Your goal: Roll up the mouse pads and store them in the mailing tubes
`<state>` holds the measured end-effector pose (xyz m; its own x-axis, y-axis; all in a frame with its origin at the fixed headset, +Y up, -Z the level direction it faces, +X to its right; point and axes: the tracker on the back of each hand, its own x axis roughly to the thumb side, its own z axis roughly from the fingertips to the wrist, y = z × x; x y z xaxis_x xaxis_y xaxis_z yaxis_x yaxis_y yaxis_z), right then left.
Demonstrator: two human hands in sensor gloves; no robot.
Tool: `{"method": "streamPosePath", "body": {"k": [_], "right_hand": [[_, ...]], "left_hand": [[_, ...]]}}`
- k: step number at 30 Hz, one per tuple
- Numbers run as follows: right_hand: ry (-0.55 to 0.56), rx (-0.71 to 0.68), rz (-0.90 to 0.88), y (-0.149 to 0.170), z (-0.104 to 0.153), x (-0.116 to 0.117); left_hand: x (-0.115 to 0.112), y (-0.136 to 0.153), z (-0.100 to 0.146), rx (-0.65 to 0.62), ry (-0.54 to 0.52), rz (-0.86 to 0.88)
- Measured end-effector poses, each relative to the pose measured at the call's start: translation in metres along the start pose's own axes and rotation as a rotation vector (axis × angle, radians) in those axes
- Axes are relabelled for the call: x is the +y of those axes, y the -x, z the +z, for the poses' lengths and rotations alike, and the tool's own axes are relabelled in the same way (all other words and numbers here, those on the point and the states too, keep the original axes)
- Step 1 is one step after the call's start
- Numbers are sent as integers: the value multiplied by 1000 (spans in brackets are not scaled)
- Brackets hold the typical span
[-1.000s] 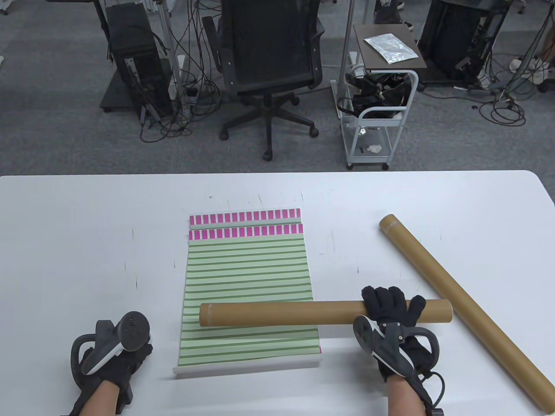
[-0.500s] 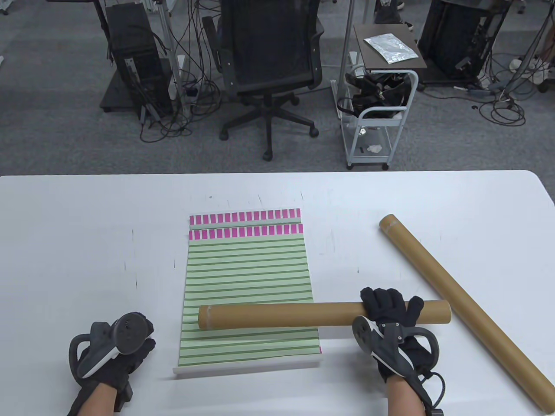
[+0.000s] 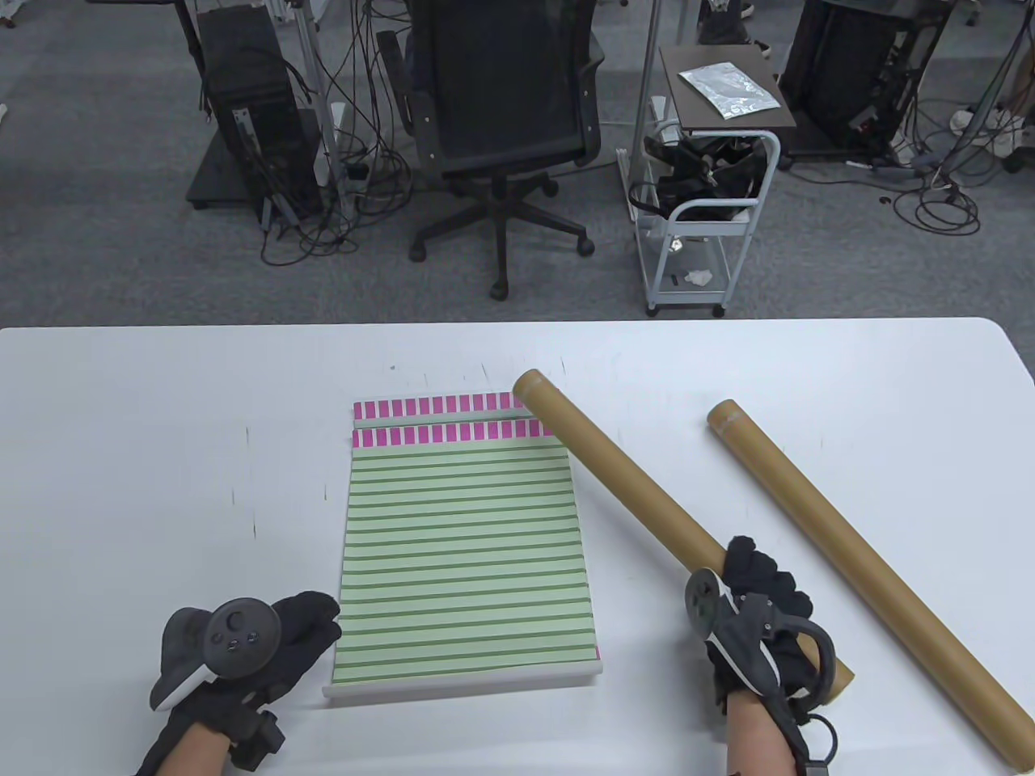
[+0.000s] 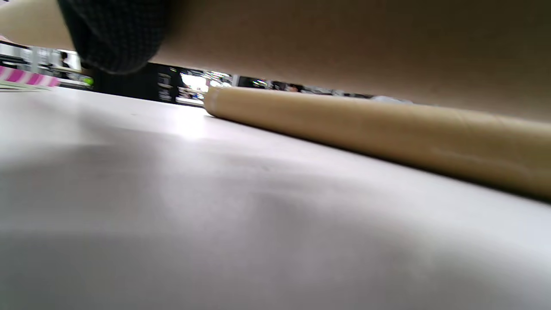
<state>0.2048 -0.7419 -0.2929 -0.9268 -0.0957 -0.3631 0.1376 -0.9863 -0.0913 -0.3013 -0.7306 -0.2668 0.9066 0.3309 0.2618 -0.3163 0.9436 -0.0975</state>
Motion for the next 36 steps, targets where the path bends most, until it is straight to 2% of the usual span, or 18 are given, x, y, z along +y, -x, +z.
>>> {"method": "streamPosePath", "body": {"k": [11, 19, 23, 27, 31, 34, 36], "right_hand": [[-183, 200, -58, 20, -9, 16], [-278, 180, -115, 21, -11, 23], [-272, 173, -115, 21, -12, 23], [-279, 167, -120, 21, -12, 22], [-264, 148, -119, 20, -12, 21], [-187, 100, -102, 11, -8, 15], [-52, 42, -106, 2, -4, 5]], "left_hand": [[-4, -3, -1, 3, 32, -26], [-5, -4, -1, 12, 48, -38], [-5, -5, -2, 11, 50, -35], [-2, -6, -1, 72, -17, -139], [-1, -6, 0, 76, -43, -129], [1, -13, 2, 41, -62, -152], [2, -23, 3, -18, -68, -169]]}}
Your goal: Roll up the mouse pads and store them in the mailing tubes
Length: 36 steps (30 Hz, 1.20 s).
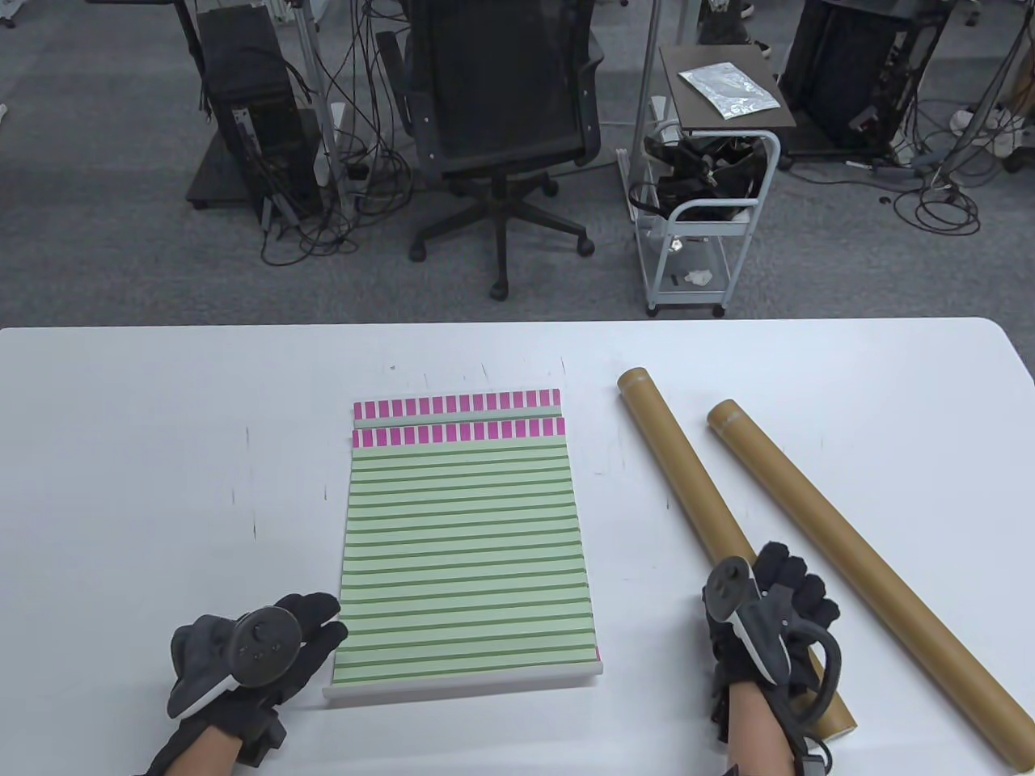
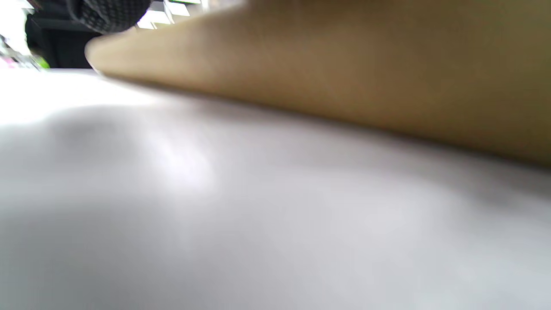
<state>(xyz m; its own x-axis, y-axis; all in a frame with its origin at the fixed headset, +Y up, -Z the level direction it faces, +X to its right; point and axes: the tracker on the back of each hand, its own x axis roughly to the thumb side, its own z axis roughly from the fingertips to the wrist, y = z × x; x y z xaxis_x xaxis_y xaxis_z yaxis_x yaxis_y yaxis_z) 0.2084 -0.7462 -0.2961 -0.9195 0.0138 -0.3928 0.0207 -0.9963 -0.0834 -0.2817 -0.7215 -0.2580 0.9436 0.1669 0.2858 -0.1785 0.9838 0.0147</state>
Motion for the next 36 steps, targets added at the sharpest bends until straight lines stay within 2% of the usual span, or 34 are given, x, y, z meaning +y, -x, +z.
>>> {"method": "streamPosePath", "body": {"k": [2, 3, 4, 7, 8, 9, 12, 14, 18, 20, 21, 30, 36], "right_hand": [[101, -125, -24, -15, 9, -15], [192, -199, -62, -26, 18, -25], [203, -262, -97, -34, 23, -30], [30, -608, -297, -74, 58, -37], [-3, -659, -307, -79, 63, -37], [-86, -795, -315, -91, 73, -37], [-191, -948, -252, -109, 92, -30], [-267, -1013, -148, -116, 98, -21], [-425, -1040, -30, -120, 98, 2], [-359, -1037, -63, -121, 97, 2], [-384, -1046, -47, -122, 96, 3], [-353, -1037, -31, -123, 99, 5], [-298, -1027, -6, -125, 105, 9]], "left_hand": [[2, -17, 2, -83, -22, -4], [1, -28, 4, -137, -33, -13], [0, -37, 5, -181, -32, -28], [-9, -65, 8, -294, 5, -130], [-11, -68, 8, -300, 18, -150], [-14, -73, 10, -312, 40, -176], [-21, -76, 11, -341, 103, -214], [-26, -76, 9, -351, 185, -192], [-38, -79, 5, -378, 322, -194], [-47, -82, 4, -396, 380, -200], [-49, -85, 4, -409, 394, -205], [-54, -87, 2, -345, 274, -276], [-56, -83, -2, -261, 270, -246]]}}
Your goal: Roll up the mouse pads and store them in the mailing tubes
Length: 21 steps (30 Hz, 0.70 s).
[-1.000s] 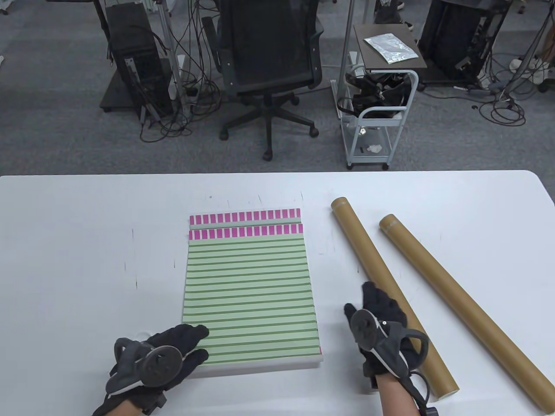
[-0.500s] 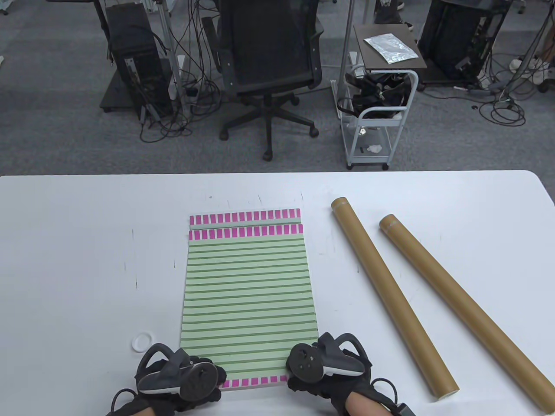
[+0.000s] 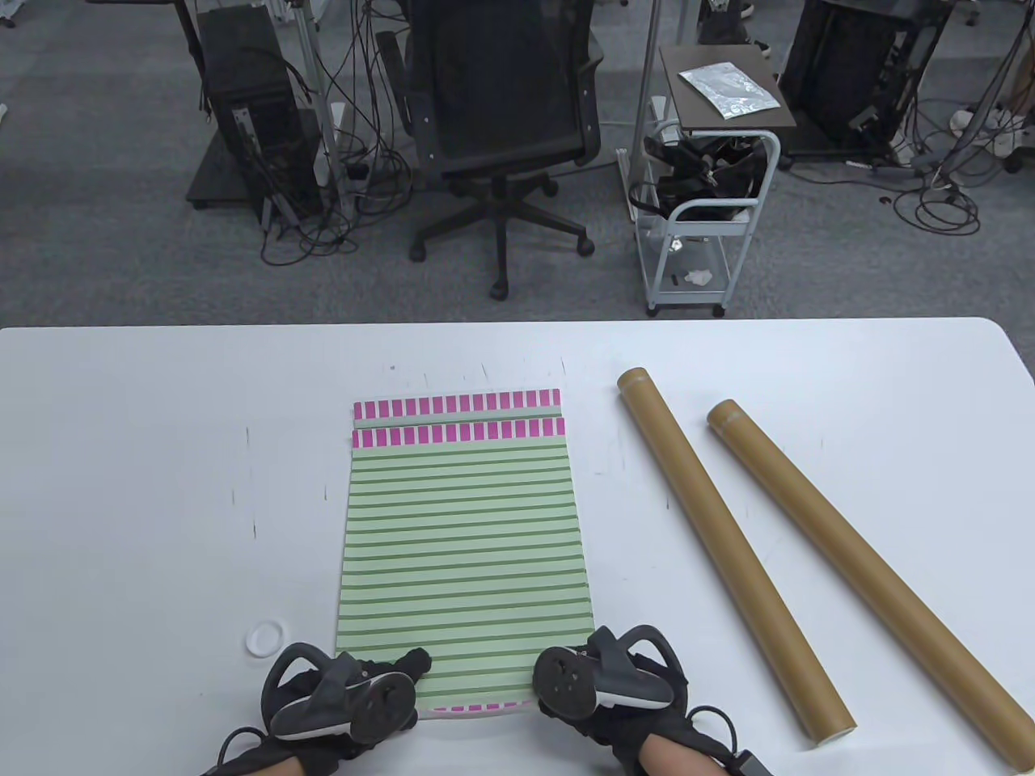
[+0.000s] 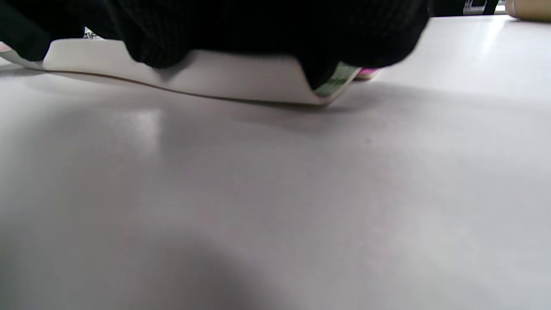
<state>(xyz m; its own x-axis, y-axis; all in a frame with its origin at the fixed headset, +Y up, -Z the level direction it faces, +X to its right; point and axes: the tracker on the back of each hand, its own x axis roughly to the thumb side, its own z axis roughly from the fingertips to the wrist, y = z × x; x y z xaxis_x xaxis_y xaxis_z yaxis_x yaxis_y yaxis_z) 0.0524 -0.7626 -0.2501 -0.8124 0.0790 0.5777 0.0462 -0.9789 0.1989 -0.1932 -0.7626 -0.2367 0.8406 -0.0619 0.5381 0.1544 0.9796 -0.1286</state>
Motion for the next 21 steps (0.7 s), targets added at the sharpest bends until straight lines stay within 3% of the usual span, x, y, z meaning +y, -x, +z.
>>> {"method": "streamPosePath", "body": {"k": [5, 17, 21], "right_hand": [[74, -5, 156, -11, 0, 4], [3, -198, 524, -42, -1, 17], [-22, -184, 505, -42, -4, 15]], "left_hand": [[-2, -2, -6, 129, 72, 36], [-5, -6, -12, 298, 111, -45], [-5, -12, -9, 252, 84, -97]]}}
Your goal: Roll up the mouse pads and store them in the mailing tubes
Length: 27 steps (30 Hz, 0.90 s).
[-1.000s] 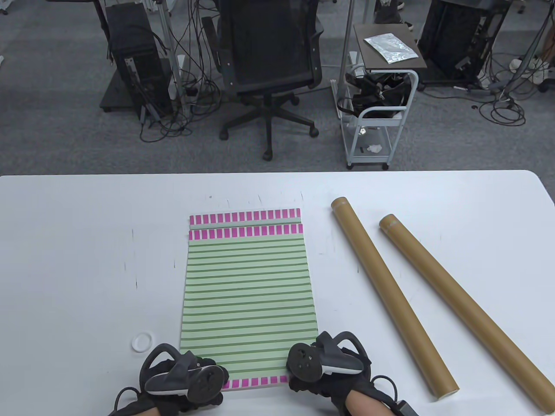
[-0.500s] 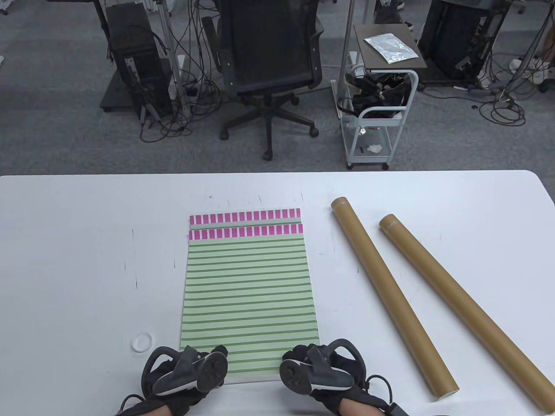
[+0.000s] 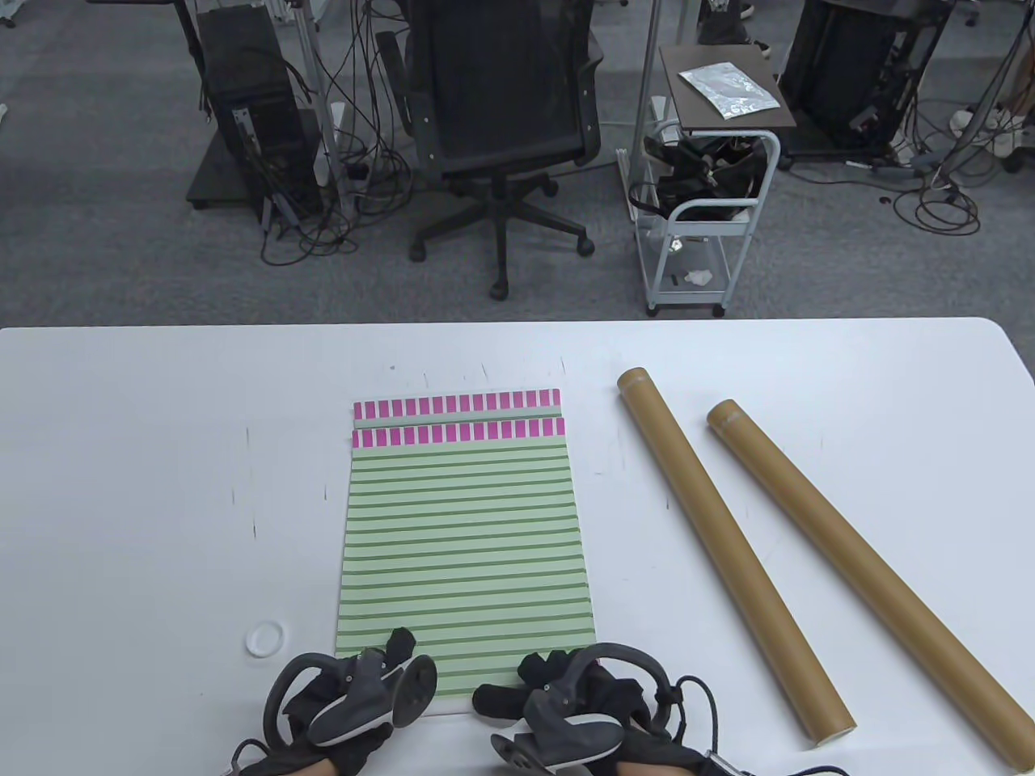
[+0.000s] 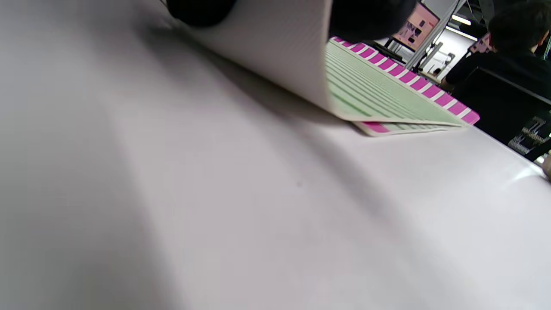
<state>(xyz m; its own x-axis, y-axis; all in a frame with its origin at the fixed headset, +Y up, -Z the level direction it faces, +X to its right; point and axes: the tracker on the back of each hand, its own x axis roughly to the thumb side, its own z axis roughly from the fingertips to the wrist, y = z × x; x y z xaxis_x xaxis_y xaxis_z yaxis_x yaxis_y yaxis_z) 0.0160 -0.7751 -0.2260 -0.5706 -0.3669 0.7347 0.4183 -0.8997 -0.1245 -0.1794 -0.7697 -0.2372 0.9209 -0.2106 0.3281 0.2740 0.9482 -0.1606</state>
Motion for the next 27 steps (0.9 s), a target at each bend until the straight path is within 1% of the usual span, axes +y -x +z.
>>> {"method": "streamPosePath", "body": {"k": [2, 3, 4, 5, 6, 9, 10, 12, 13, 14, 15, 17, 20, 23, 24, 27], "right_hand": [[-15, 1, -42, 2, -2, 0], [-25, 5, -52, 3, -3, -1], [-37, 7, -63, 4, -4, -1], [-39, 9, -68, 4, -4, -1], [-36, 12, -73, 5, -4, -1], [-19, 26, -109, 8, -2, -2], [-12, 27, -114, 8, -2, -3], [-1, 24, -118, 8, -1, -3], [30, 26, -120, 7, 1, -2], [56, 15, -106, 6, 1, -1], [51, 17, -84, 6, 2, -1], [64, 12, -68, 5, 2, -2], [77, 30, -105, 8, 3, -1], [75, 69, -229, 15, 2, 0], [80, 78, -246, 16, 1, 0], [81, 86, -286, 20, 1, 0]], "left_hand": [[-1, -2, 2, -179, -25, 3], [2, -1, 4, -315, -85, -16], [0, -3, 5, -364, -123, -31], [0, -6, 6, -351, -91, -44], [0, -11, 8, -388, -94, -66], [5, -23, 16, -383, -203, -173], [7, -25, 18, -385, -217, -199], [10, -30, 22, -397, -209, -234], [11, -32, 24, -392, -193, -255], [12, -36, 25, -389, -154, -282], [13, -39, 27, -379, -130, -292], [13, -45, 28, -386, -123, -307], [12, -40, 24, -372, -86, -204], [11, -26, 17, -347, -51, -48], [10, -21, 15, -340, -41, 2], [8, -15, 9, -318, -29, 61]]}}
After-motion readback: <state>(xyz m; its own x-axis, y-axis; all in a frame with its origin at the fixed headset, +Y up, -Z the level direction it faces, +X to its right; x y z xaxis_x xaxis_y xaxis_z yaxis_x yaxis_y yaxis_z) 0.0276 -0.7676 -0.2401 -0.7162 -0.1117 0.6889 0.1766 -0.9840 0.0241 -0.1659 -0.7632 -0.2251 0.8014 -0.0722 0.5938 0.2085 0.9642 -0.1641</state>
